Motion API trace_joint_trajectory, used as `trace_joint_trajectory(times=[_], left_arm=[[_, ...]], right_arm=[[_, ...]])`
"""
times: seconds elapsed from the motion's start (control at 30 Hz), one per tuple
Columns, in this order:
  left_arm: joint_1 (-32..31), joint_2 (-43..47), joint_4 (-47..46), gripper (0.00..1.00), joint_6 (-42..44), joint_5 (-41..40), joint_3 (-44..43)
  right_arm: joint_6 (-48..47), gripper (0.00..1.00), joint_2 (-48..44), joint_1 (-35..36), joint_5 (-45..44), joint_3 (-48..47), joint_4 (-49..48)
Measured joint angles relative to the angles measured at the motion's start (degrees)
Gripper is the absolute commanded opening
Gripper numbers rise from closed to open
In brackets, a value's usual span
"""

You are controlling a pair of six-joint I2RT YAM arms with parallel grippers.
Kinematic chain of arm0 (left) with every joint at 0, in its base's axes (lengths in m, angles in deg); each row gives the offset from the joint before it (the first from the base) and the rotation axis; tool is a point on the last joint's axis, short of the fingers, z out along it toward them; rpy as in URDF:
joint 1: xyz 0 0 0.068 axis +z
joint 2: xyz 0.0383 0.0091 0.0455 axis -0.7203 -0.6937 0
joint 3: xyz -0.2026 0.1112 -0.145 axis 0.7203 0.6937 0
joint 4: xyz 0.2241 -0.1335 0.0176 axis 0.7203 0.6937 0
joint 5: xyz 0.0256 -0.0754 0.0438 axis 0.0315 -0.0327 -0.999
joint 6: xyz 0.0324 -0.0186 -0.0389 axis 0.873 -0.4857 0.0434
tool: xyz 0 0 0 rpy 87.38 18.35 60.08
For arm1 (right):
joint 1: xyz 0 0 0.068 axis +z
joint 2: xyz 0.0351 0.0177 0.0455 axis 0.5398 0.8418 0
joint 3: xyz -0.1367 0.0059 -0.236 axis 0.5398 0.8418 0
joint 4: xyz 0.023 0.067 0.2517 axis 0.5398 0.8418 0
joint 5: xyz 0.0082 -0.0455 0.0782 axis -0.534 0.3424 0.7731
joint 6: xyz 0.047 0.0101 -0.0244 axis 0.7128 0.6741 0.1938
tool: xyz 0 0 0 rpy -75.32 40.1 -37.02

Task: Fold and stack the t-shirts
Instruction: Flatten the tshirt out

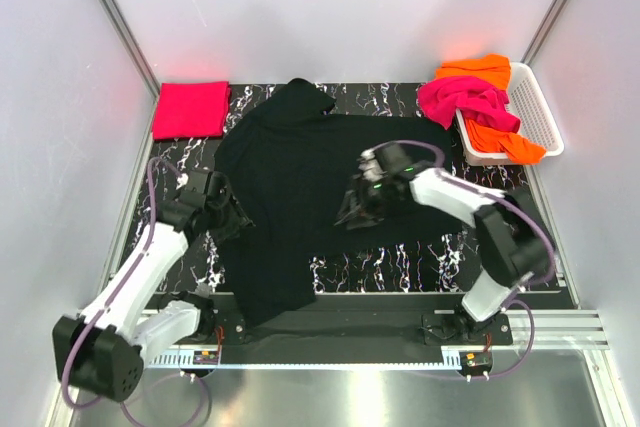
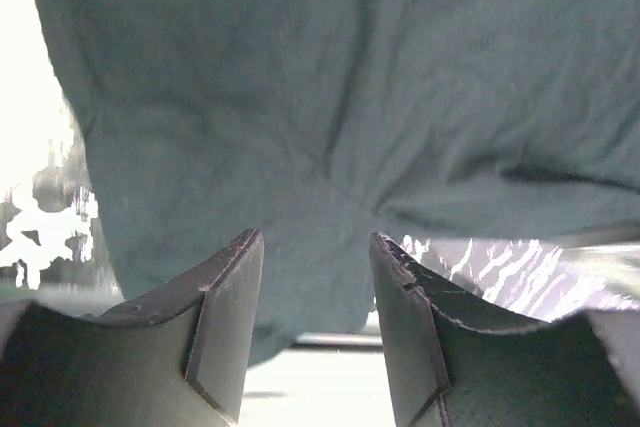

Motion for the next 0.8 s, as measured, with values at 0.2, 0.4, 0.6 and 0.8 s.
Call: trace_joint_trajectory(times=[0.2, 0.4, 0.6, 0.8], left_arm=[[5.9, -14.3, -8.1, 0.50, 6.0, 4.2, -2.1], [9.7, -25.9, -12.9, 0.48, 10.5, 8.9, -4.9], [10.1, -26.7, -15.0, 0.48, 12.4, 11.6, -6.6], [10.1, -27.8, -15.8, 0.48, 12.4, 14.6, -6.6]], right_arm=[[-5.7, 0.38, -8.1, -16.7, -9.9, 1.7, 8.3], [-9.9, 0.00, -9.0, -23.2, -18.5, 2.5, 15.0], [-10.2, 0.00, -11.0, -28.0, -24.5, 8.7, 15.9], [-9.5, 0.00, -10.2, -28.3, -26.5, 9.4, 13.7]])
